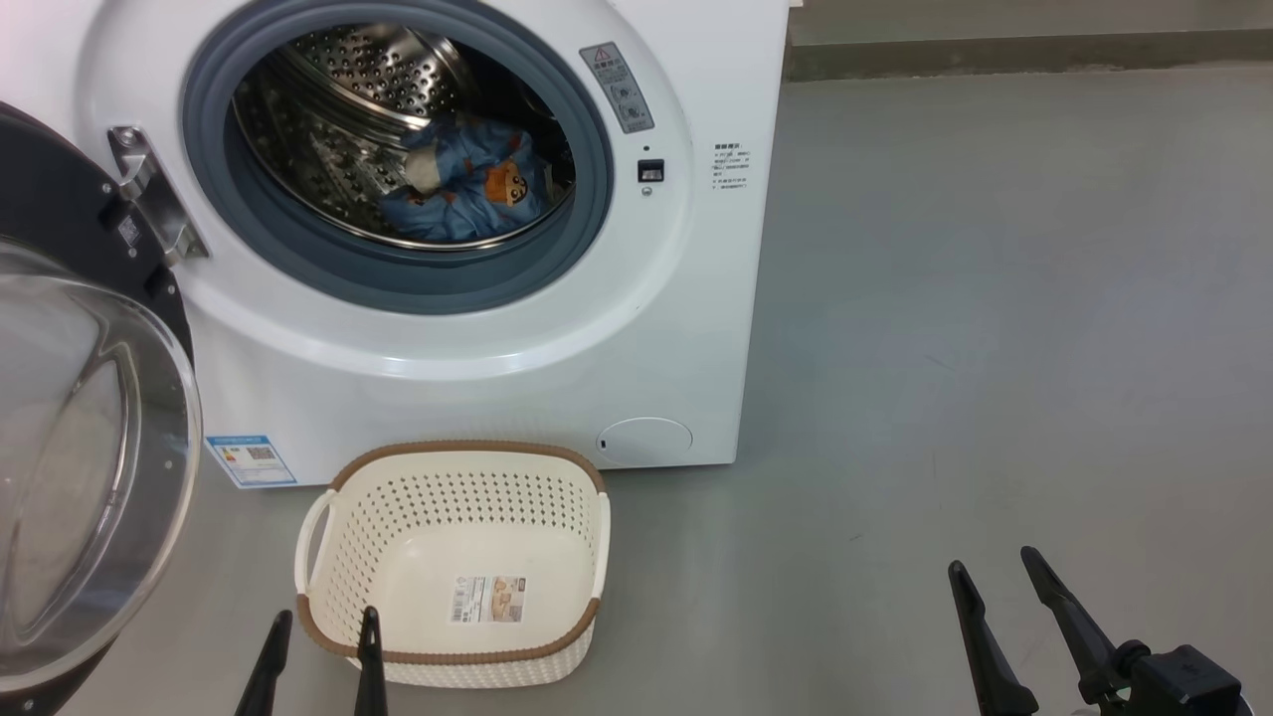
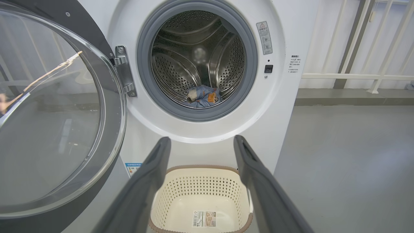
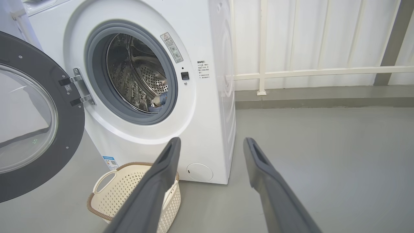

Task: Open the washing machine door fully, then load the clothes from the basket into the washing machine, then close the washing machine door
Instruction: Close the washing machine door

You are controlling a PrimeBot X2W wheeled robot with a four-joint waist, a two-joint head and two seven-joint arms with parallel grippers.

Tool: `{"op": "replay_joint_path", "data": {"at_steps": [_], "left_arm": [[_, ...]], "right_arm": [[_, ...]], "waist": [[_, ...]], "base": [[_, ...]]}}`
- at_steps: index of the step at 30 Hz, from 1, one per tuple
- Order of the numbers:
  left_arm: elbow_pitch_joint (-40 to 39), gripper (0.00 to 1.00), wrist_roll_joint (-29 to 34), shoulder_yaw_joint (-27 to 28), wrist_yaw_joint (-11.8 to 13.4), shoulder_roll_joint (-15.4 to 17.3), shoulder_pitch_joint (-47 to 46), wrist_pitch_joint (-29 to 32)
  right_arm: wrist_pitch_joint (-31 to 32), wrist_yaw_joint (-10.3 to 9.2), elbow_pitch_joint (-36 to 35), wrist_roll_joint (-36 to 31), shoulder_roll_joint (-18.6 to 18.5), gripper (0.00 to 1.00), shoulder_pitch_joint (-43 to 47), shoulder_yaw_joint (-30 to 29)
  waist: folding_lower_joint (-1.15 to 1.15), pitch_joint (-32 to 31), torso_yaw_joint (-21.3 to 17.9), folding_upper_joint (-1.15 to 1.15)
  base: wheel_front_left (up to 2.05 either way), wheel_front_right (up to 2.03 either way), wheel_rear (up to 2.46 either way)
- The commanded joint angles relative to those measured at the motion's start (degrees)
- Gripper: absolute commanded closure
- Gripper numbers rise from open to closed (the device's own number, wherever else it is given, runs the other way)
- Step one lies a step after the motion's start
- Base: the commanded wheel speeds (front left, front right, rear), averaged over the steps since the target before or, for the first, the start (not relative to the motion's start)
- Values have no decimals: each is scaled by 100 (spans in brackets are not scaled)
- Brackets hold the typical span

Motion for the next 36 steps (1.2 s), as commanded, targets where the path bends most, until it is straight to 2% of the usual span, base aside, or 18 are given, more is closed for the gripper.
{"op": "replay_joint_path", "data": {"at_steps": [1,11,17,22,35,36], "left_arm": [[-91,0,-9,165,62,78,-262,-30],[-94,0,-12,126,91,95,-283,-33],[-121,0,-11,145,139,129,-278,-26],[-207,0,-5,183,206,127,-305,-44],[-281,0,-57,209,265,48,-200,-119],[-281,0,-57,209,265,48,-200,-119]], "right_arm": [[-11,51,-164,-72,-61,0,-26,124],[-21,51,-168,-73,-67,0,0,92],[-12,51,-189,-82,-87,0,32,33],[9,51,-217,-83,-105,0,26,0],[81,51,-305,-100,-206,0,8,-91],[81,51,-305,-100,-206,0,8,-91]], "waist": [[0,3,-1,0],[0,23,54,0],[0,52,303,0],[0,97,731,0],[0,158,2188,0],[0,158,2188,0]], "base": [[0,0,0],[0,0,0],[0,0,0],[0,0,0],[0,0,0],[0,0,0]]}}
